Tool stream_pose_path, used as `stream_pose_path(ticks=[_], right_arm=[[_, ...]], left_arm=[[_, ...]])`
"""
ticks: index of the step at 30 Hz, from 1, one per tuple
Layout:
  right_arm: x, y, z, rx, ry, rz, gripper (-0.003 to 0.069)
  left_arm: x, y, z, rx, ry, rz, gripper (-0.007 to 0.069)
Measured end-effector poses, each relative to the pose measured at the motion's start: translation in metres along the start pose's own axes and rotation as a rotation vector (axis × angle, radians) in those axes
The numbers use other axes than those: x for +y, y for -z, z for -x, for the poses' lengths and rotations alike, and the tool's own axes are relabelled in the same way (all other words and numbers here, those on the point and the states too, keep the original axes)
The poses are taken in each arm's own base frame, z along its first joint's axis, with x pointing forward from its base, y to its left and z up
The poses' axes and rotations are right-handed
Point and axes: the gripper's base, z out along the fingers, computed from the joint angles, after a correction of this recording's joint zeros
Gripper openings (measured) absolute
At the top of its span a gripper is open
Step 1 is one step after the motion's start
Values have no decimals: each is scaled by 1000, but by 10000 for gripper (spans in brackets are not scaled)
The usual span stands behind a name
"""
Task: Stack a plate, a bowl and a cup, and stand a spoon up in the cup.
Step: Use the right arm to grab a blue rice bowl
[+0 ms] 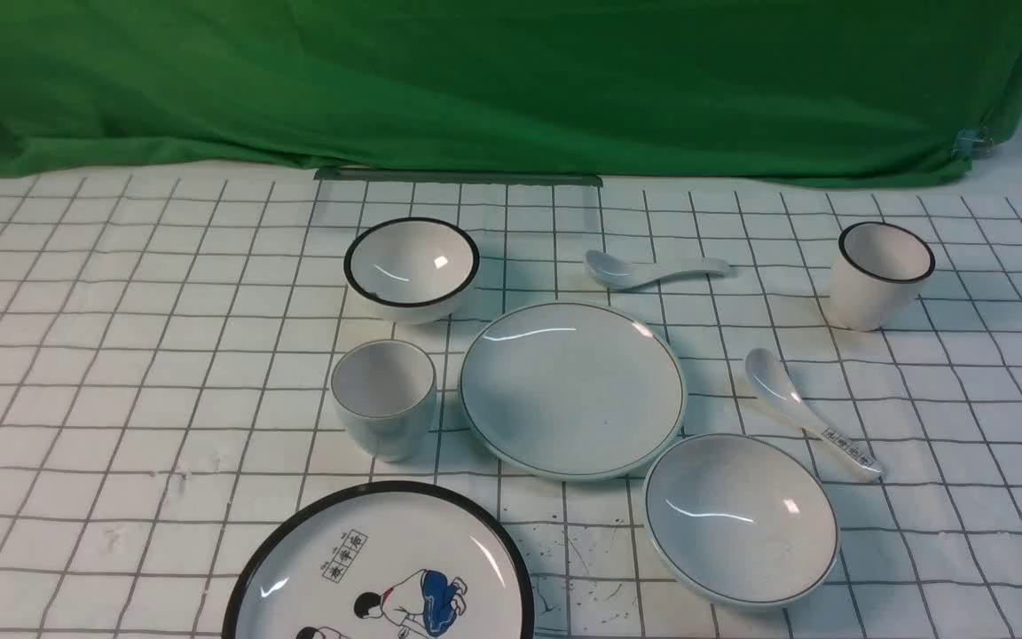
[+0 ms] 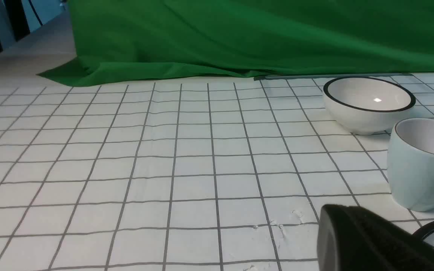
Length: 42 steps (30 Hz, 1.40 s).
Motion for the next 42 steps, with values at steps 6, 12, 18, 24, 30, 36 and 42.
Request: stream_pose_path(ticks=[6, 12, 18, 24, 30, 36, 42], right_arm=[[0, 0, 0, 0, 0, 0, 237], [0, 0, 0, 0, 0, 0, 237], [0, 0, 0, 0, 0, 0, 237], [0, 0, 0, 0, 0, 0, 237], [6, 3, 22, -228, -382, 109, 237], [3, 12, 46, -495, -653, 206, 237], [2, 15, 51, -564, -618, 205, 237]], left_arm=[[0, 0, 0, 0, 0, 0, 3], [0, 0, 0, -1, -6, 1, 3], [0, 1, 10, -105, 168, -13, 3], [4, 3, 24, -270, 432, -18, 3], [16, 16, 50, -623, 741, -41, 3], [12, 49, 117, -803, 744, -182, 3], [3, 47, 184, -378, 576, -113, 3]])
